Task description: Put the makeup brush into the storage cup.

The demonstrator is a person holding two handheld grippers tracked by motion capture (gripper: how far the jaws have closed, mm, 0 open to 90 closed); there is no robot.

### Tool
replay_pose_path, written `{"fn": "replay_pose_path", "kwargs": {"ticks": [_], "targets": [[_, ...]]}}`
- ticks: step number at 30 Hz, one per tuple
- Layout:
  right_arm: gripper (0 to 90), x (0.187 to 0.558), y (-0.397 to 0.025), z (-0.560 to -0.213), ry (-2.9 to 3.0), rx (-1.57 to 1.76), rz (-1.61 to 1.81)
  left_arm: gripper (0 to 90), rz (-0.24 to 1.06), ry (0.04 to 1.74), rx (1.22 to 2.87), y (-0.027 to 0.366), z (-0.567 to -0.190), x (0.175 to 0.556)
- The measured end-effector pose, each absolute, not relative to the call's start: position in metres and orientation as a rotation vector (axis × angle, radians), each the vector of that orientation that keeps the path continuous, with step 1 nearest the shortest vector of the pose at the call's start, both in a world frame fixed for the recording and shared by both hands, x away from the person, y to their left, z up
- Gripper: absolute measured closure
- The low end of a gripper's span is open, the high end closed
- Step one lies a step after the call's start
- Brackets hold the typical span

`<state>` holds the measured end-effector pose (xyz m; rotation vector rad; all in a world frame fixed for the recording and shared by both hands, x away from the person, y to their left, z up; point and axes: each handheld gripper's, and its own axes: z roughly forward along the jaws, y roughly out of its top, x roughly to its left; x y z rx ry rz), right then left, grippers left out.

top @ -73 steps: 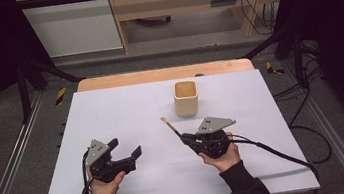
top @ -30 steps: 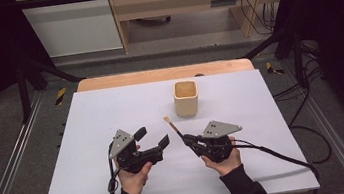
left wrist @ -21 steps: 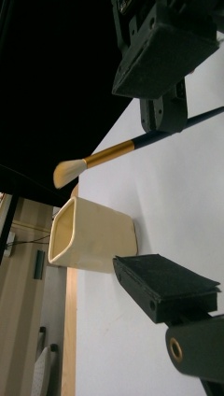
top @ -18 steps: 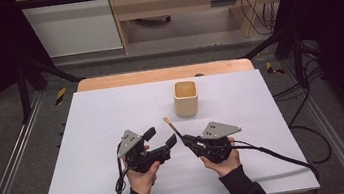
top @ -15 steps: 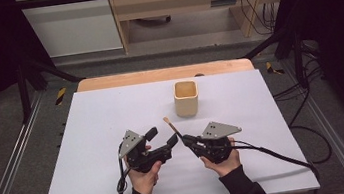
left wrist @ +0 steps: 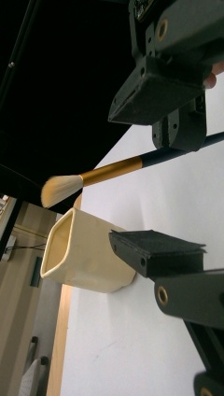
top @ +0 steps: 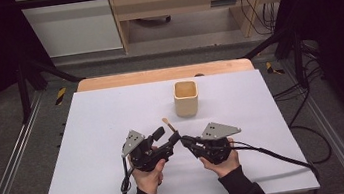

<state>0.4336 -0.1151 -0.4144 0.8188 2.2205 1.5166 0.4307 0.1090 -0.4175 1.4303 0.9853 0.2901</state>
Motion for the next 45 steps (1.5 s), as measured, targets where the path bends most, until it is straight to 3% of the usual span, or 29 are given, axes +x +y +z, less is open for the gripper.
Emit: {"fn": "replay_pose_path", "kwargs": {"ticks": [18, 45], "targets": [[83.6, 0.432, -0.115, -0.414, 2.223, 0.817, 1.522, 58.1, 0.232, 1.008, 1.389, 0.102, -0.422, 0.433], [83.6, 0.432, -0.114, -0.415, 2.231, 0.811, 1.513, 74.9, 0.191, 1.055, 1.369, 0.097, -0.425, 0.433]]}}
